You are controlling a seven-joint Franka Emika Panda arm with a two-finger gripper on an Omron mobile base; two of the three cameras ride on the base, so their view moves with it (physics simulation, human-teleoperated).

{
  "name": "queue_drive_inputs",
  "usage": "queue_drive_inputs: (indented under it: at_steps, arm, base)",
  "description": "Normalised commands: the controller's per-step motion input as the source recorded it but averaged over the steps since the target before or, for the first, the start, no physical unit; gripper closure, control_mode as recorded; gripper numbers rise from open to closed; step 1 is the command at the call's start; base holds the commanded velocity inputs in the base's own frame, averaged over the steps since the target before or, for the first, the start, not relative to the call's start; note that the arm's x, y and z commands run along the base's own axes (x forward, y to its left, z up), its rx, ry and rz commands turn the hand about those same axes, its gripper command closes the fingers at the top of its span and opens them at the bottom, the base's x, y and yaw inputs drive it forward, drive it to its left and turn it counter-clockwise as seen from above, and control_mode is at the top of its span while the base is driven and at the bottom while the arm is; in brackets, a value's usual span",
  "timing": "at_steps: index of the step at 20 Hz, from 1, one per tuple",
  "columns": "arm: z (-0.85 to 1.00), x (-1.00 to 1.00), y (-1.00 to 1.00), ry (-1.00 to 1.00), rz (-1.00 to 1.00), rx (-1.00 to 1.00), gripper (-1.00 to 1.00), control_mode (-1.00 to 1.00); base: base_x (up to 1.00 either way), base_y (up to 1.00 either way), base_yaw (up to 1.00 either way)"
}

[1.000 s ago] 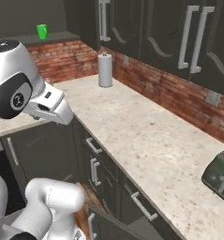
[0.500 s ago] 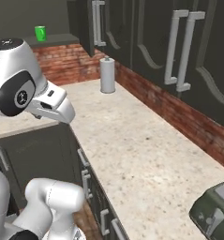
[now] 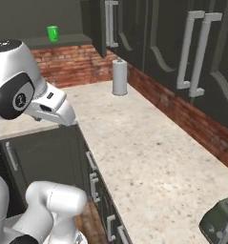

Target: There is a tray on the dining counter. Grab the cup, mug, and pitcher and place them on the tray. The pitcher may be placed next to the tray if it cannot fit the tray.

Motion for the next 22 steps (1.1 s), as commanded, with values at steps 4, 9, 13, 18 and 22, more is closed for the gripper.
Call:
queue_drive_inputs:
  at_steps: [4,9,13,18,22]
  arm:
    - [0.00,0.00,0.00,0.00,0.00,0.00,-1.00,1.00]
    - [0.00,0.00,0.00,0.00,0.00,0.00,-1.00,1.00]
    - [0.00,0.00,0.00,0.00,0.00,0.00,-1.00,1.00]
    - [0.00,0.00,0.00,0.00,0.00,0.00,-1.00,1.00]
    - [0.00,0.00,0.00,0.00,0.00,0.00,-1.00,1.00]
  base:
    - [0.00,0.45,0.26]
    - [0.00,0.55,0.28]
    - [0.00,0.48,0.28]
    - [0.18,0.14,0.33]
    - [0.47,0.00,0.35]
